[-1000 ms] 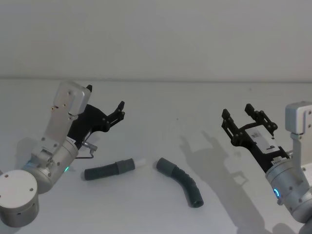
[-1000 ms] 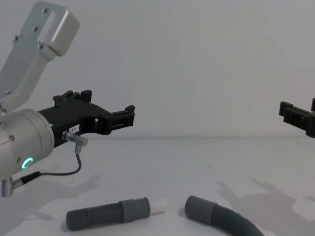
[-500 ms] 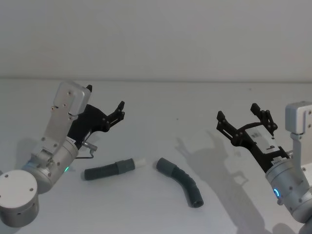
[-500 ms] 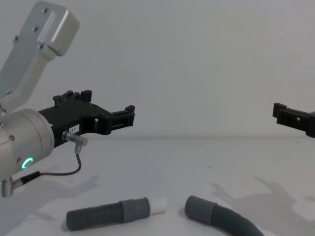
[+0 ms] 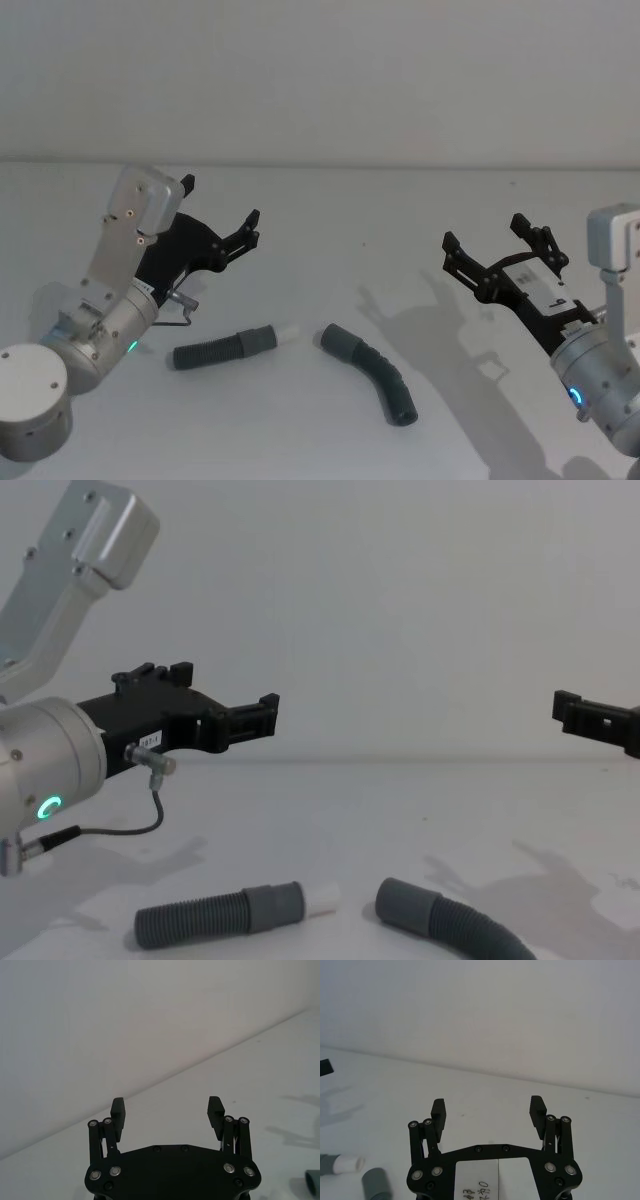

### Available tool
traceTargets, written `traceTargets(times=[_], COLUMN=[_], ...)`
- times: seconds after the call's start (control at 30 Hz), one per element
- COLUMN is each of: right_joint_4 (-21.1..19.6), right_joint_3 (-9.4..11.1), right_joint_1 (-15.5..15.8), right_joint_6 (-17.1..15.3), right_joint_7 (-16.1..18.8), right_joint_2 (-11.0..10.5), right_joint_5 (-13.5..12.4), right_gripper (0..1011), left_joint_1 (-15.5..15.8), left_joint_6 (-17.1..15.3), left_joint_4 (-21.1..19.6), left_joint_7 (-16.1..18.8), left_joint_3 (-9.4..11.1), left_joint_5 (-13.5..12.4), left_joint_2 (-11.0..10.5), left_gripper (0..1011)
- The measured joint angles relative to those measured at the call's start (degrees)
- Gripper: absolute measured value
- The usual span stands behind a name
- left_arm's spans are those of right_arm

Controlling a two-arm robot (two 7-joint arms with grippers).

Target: Use both hands to pick up one end of the pipe from the table, align the ends, and insert them.

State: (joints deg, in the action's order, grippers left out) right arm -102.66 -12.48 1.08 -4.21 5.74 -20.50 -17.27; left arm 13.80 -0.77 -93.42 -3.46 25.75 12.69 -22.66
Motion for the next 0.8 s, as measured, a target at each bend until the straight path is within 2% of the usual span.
traceTargets(times=[0.1, 0.33, 0.6, 0.8], right_joint_4=[-1.24, -4.47, -7.86, -9.09], right_joint_3=[0.46, 1.74, 3.56, 4.21], right_joint_1=[0.41, 1.66, 3.74, 4.88], right_joint_6=[-1.80, -5.95, -10.35, -11.96], right_joint_7=[1.44, 4.43, 7.66, 9.03], right_joint_2=[-0.74, -2.80, -5.59, -6.92], right_joint_5=[-1.23, -4.40, -8.16, -9.69], right_gripper=[1000, 1000, 1001, 1001], left_joint_1=[0.13, 0.60, 1.56, 2.35], left_joint_6=[0.00, -0.54, -2.25, -3.85], left_joint_4=[-0.19, -0.86, -1.40, -1.46], left_joint_7=[-1.21, -6.56, -14.14, -19.09], left_joint_3=[-0.16, -0.78, -1.43, -1.53], left_joint_5=[0.71, 3.75, 7.36, 8.91], left_joint_2=[-0.40, -2.02, -5.06, -7.67], left_gripper=[1001, 1001, 1001, 1001])
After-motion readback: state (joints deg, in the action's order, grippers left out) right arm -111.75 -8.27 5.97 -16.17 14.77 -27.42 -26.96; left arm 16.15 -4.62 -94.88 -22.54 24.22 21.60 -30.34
